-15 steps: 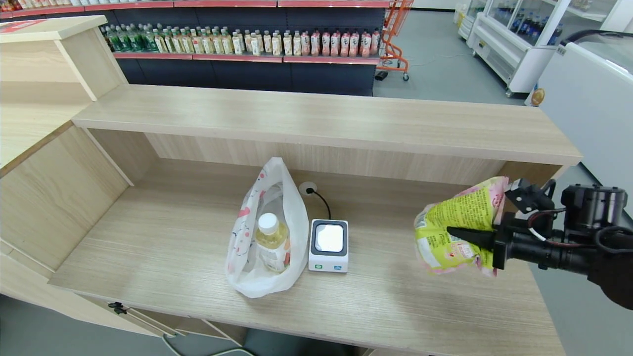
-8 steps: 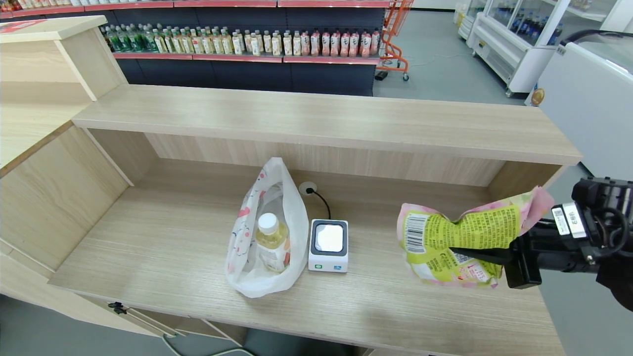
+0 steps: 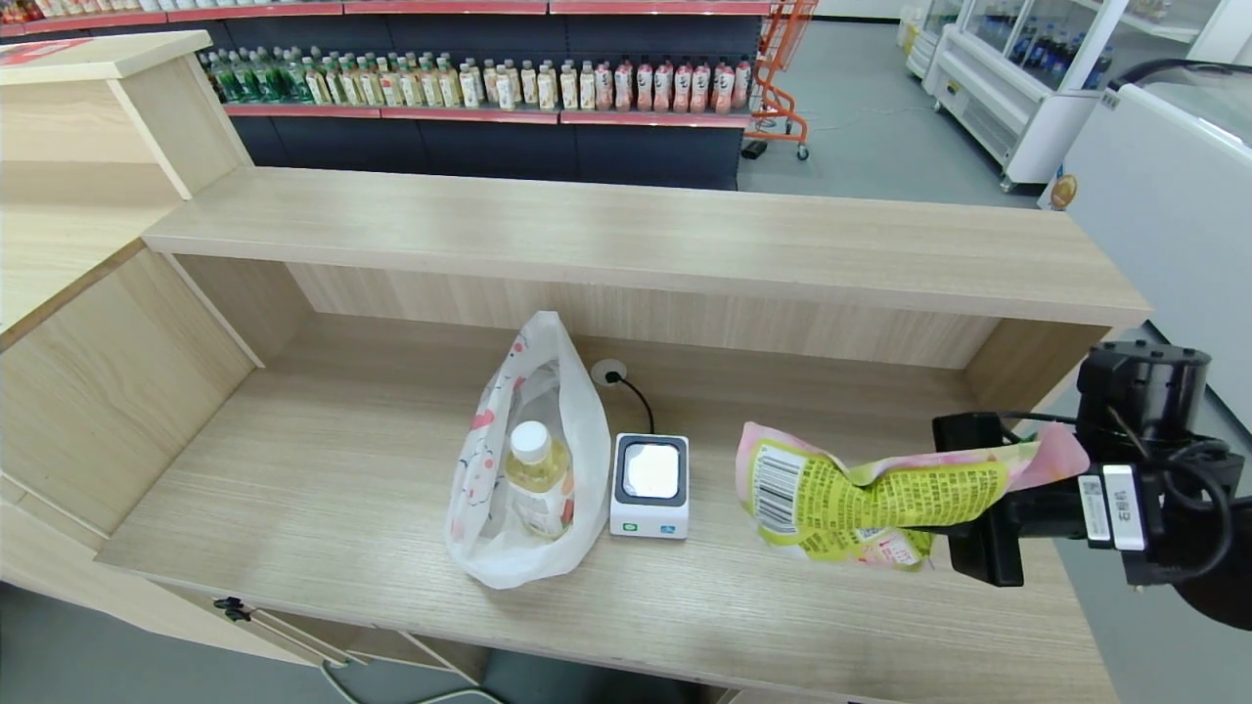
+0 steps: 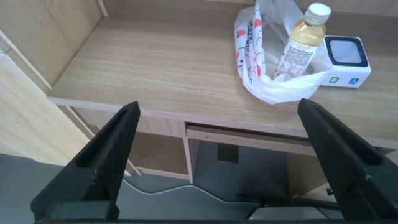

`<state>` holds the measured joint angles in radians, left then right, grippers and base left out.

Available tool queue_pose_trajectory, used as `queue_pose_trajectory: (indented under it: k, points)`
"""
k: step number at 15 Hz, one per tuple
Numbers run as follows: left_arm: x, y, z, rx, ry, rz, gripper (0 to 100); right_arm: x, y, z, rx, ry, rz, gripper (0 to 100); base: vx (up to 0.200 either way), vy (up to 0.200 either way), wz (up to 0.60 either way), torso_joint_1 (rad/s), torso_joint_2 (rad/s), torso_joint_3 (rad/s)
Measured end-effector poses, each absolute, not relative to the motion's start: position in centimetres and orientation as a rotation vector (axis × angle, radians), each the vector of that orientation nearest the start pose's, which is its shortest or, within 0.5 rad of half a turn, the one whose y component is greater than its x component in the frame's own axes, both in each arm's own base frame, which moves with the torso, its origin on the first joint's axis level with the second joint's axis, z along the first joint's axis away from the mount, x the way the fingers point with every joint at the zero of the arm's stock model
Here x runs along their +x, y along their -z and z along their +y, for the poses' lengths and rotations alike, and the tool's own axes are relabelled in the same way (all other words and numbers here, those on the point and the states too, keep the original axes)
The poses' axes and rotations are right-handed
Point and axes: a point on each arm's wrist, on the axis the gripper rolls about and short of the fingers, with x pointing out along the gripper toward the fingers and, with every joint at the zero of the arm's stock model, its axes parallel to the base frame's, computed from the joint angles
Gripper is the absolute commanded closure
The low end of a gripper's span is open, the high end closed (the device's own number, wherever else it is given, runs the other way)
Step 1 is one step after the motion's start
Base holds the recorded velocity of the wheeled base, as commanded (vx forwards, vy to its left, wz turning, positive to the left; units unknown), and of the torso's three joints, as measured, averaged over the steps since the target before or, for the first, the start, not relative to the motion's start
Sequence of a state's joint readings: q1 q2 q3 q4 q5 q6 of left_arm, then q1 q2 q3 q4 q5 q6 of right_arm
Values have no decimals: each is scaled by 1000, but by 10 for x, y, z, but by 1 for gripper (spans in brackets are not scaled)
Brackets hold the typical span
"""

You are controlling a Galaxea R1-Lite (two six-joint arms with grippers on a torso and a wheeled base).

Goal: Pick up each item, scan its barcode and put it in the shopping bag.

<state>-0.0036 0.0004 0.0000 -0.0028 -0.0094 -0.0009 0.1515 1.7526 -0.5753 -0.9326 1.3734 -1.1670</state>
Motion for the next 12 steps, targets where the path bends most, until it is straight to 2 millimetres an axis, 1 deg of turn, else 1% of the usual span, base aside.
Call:
queue_pose_trajectory:
  k: [3,5,8,12]
  points:
    - [-23,-76,0,-1,13,-2,0,261,-141,65,-822,-1446,-741,100,0,0,0,0,0,0]
    - [-23,-76,0,-1,13,-2,0,252,-141,65,-837,-1482,-826,100,0,0,0,0,0,0]
    - [-23,-76,0,-1,13,-2,0,237,-142,63,-856,-1495,-885,100,0,0,0,0,0,0]
    - [-23,-76,0,-1,13,-2,0,218,-142,58,-858,-1502,-909,100,0,0,0,0,0,0]
